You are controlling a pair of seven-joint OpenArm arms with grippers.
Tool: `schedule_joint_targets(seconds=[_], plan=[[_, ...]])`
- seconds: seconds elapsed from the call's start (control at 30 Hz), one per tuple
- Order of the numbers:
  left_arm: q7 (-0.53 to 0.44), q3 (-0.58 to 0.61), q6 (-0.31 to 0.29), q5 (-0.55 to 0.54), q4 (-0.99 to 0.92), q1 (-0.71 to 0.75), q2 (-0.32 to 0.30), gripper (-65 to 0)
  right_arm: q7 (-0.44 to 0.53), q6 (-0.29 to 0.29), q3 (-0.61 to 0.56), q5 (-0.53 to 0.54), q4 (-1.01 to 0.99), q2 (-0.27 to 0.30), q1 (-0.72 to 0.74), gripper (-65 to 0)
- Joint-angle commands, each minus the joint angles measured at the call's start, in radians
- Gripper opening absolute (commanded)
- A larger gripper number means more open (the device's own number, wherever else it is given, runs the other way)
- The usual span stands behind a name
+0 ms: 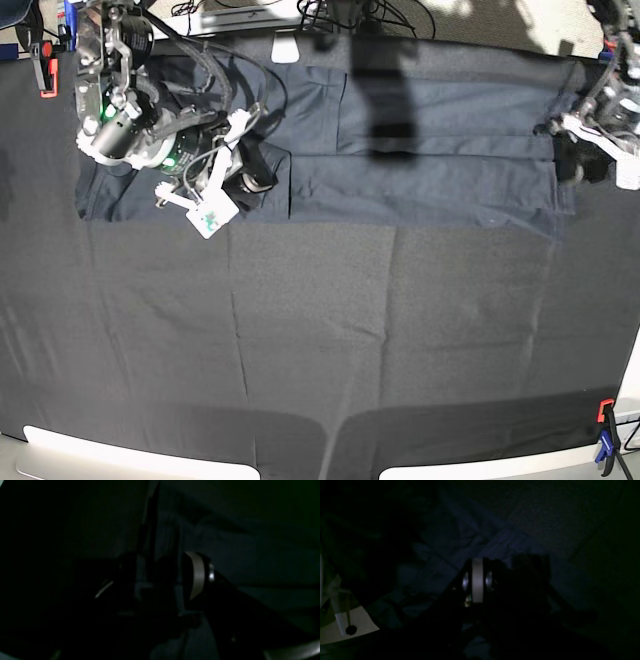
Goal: Layout the t-shirt on the table in an organized manner, then fold the t-shirt properly
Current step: 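Grasp the shirt end with the left gripper while right holds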
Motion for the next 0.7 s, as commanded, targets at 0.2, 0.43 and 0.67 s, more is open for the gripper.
schedule_joint_targets(seconds=[0.2,0.43,0.67], plan=[[-0.118,-0.004,-0.005,0.017,-0.104,-0.012,-0.011,-37.0,0.026,0.005,0.004,0.014,0.020,0.006,0.009,-65.0],[-0.116,-0.004,-0.049,0.016,-0.281,-0.100,-0.011,-36.8,0.026,0.005,0.005,0.014,0.020,0.006,0.009,-65.0],[0.013,-0.004,-0.111,-0.161,-0.292,-0.103,-0.037,-36.8,0.026,0.005,0.005,0.014,0.020,0.006,0.009,-65.0]])
